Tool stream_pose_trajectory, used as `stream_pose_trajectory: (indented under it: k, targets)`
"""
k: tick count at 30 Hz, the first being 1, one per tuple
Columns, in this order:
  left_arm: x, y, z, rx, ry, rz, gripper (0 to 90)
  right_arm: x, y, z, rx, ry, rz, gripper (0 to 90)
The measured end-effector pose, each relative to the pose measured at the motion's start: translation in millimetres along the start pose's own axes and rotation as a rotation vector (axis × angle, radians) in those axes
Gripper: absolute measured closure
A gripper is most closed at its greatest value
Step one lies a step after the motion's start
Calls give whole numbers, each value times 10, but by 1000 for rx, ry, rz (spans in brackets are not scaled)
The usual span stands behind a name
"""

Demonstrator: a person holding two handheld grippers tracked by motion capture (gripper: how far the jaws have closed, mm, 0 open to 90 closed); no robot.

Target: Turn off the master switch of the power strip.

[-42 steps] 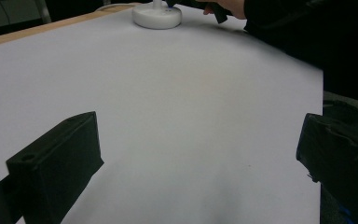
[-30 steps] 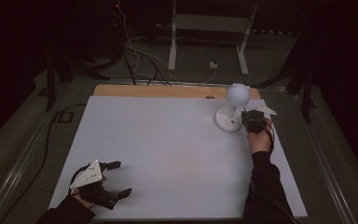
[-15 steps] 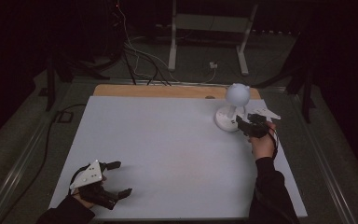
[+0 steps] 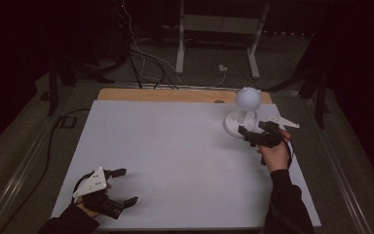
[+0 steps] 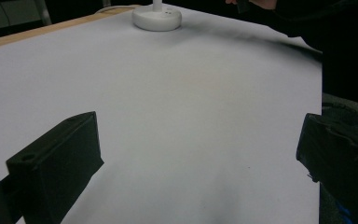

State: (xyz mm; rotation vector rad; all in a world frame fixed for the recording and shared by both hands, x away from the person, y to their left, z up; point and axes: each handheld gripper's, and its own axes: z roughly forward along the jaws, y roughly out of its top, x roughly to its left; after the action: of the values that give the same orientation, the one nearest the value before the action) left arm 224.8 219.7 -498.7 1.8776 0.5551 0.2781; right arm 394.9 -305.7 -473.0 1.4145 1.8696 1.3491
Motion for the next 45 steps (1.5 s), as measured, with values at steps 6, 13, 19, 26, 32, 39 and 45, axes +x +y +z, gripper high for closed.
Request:
stream_pose_trajectory:
  k: [6, 13, 19, 26, 32, 39, 45]
  targets:
    - [0, 0, 1, 0, 0, 0, 4, 84, 48, -95, 25, 57, -4, 1]
    - [0, -2, 0, 0, -2, 0, 4, 214, 71, -241, 4, 106, -22, 1]
    - [-3, 0, -1, 0, -1, 1, 4, 384, 47, -378, 8, 161, -55, 2]
    - [-3, 0, 0, 0, -1, 0, 4, 585, -111, -505, 15, 232, -96, 2]
    - [-4, -1, 2, 2, 0, 2, 4, 678, -269, -538, 47, 260, -144, 2]
    - [-4, -1, 3, 2, 0, 2, 4, 722, -568, -611, 67, 282, -203, 2]
    - [-4, 0, 1, 1, -1, 2, 4, 703, -760, -715, 84, 284, -209, 2]
